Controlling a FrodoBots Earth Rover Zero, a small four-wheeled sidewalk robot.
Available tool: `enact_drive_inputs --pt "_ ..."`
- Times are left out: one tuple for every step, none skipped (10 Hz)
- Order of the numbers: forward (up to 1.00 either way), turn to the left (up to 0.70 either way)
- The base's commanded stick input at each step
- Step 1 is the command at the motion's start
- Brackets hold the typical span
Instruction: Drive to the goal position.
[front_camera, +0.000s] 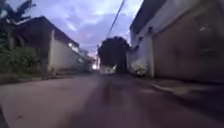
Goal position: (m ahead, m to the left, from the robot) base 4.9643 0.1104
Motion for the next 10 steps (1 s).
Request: enact_drive_inputs --pt "0.70 0.00" --pt "0.70 0.00" --pt "0.70 0.00" --pt "0.70 0.00" --pt "0.70 0.00" --pt "0.70 0.00" --pt "0.70 0.00" --pt "0.70 0.00" --pt "0.70 0.00" --pt "0.70 0.00"
